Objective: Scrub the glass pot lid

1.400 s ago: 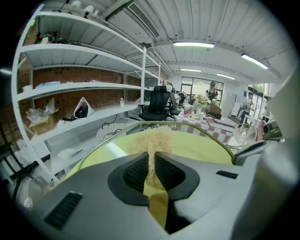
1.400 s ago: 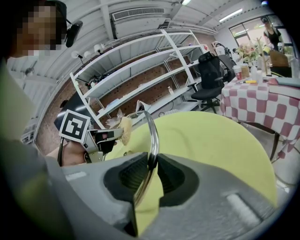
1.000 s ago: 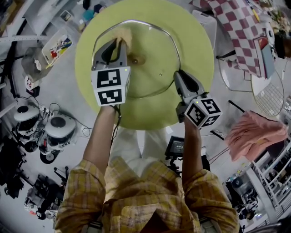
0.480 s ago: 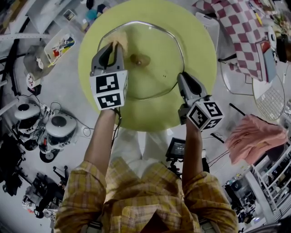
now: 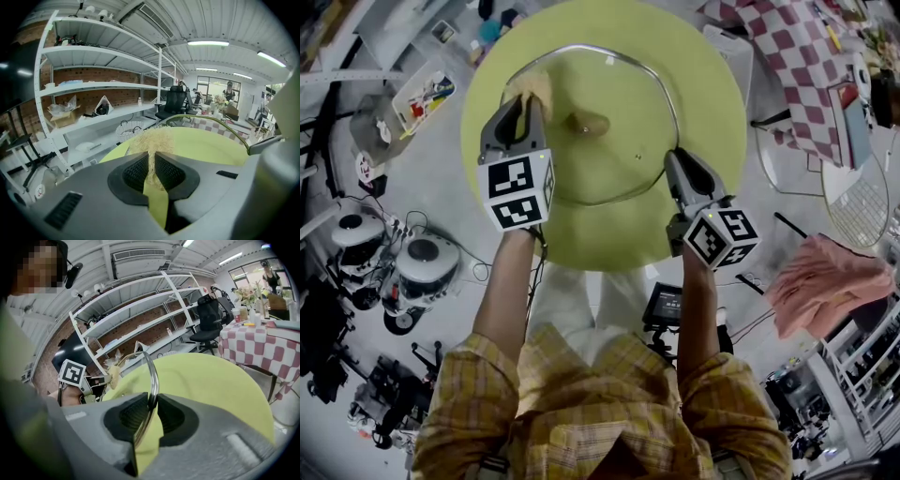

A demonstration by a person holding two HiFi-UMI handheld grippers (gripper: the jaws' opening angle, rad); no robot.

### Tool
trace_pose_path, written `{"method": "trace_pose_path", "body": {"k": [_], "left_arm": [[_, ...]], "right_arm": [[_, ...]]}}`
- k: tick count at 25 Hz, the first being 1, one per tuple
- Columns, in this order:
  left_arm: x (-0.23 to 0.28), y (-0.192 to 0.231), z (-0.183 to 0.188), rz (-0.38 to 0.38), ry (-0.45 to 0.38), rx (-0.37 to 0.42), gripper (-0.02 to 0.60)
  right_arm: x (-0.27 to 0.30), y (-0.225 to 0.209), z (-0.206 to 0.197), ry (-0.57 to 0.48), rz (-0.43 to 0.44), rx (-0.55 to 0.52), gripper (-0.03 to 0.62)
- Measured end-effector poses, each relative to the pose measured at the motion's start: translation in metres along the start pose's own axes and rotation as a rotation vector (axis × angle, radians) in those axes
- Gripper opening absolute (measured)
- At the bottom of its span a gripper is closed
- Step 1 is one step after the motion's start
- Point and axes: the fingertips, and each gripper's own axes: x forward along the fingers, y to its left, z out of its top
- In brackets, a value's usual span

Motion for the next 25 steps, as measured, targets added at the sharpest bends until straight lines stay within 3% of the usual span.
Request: {"method": "trace_pose_path", "body": {"k": [11, 25], "left_arm": [[0.003, -0.010, 0.000, 0.022, -0.003, -0.032, 0.043], [0.011, -0.053, -0.004, -0.059, 0.015, -0.017, 0.043]], "right_arm": [[-0.001, 0.002, -0.003, -0.006, 0.011, -0.016, 0.066], [0.000, 0.003, -0.005, -0.023, 0.023, 0.003, 0.066]]}}
